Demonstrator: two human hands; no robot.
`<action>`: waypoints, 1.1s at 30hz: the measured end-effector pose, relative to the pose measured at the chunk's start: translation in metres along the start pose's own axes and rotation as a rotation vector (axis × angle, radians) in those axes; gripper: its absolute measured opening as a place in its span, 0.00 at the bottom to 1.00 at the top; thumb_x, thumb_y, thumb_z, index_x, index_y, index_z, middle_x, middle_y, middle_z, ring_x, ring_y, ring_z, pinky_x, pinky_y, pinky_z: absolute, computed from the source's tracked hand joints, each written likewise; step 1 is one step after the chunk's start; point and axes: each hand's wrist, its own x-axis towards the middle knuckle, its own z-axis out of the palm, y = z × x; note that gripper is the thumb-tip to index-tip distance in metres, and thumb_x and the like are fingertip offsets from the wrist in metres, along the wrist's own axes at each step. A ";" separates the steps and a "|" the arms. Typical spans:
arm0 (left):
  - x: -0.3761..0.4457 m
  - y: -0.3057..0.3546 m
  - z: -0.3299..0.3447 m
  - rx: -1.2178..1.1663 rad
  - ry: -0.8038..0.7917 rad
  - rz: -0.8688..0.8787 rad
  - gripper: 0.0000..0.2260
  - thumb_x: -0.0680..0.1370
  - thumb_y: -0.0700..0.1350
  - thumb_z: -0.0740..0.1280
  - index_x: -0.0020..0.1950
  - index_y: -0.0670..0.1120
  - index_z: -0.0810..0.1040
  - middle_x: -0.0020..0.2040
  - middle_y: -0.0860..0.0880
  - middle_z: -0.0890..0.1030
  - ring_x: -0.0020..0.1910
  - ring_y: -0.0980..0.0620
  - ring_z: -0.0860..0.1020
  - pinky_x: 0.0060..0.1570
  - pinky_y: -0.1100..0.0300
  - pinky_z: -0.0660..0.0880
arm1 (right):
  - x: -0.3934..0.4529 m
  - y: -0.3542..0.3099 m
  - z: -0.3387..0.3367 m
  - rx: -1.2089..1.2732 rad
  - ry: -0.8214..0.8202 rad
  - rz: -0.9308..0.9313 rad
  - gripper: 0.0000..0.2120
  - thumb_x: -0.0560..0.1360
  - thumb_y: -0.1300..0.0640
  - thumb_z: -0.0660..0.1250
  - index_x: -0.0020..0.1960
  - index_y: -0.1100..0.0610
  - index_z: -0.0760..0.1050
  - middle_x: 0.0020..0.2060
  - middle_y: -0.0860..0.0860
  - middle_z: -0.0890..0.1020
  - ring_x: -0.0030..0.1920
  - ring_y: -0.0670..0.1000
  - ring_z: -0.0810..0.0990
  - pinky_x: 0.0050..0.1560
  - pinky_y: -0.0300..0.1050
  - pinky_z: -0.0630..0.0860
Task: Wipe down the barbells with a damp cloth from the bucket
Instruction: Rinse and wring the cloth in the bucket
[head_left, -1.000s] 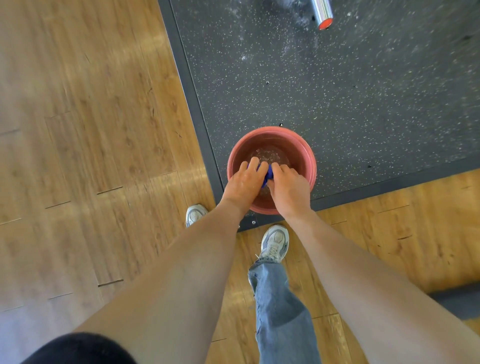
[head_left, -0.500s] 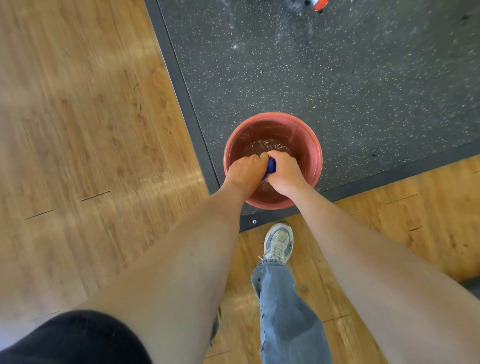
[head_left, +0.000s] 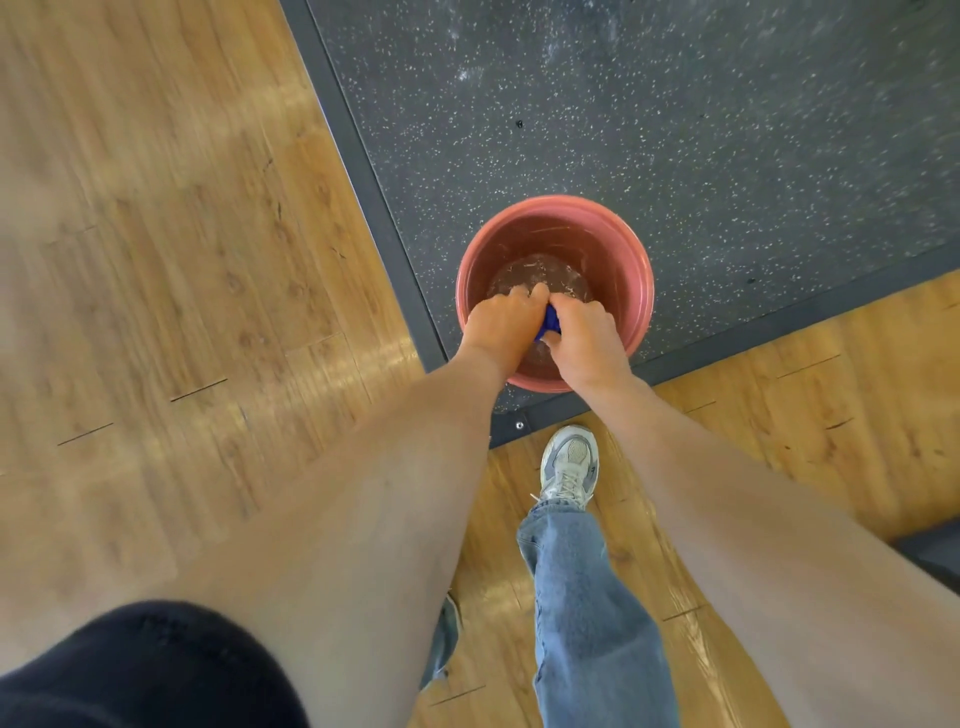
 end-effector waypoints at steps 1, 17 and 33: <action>-0.003 0.000 0.000 -0.043 0.035 0.006 0.19 0.81 0.37 0.65 0.71 0.42 0.65 0.63 0.42 0.76 0.58 0.42 0.80 0.46 0.52 0.76 | -0.001 -0.002 -0.002 -0.050 -0.010 0.005 0.12 0.78 0.61 0.71 0.61 0.57 0.75 0.49 0.57 0.84 0.51 0.62 0.82 0.51 0.59 0.79; -0.039 -0.022 -0.010 -0.079 -0.047 -0.041 0.36 0.76 0.32 0.69 0.79 0.46 0.56 0.60 0.44 0.74 0.57 0.41 0.78 0.48 0.50 0.75 | -0.014 0.009 -0.034 -0.048 -0.288 0.046 0.11 0.85 0.51 0.59 0.54 0.57 0.60 0.39 0.50 0.72 0.34 0.55 0.73 0.36 0.51 0.68; -0.039 -0.016 -0.018 -0.966 0.233 -0.271 0.14 0.75 0.35 0.66 0.57 0.50 0.76 0.50 0.48 0.80 0.46 0.48 0.77 0.49 0.48 0.77 | -0.005 -0.008 -0.047 0.913 -0.132 0.673 0.36 0.65 0.46 0.80 0.70 0.51 0.73 0.63 0.48 0.79 0.63 0.51 0.78 0.68 0.55 0.71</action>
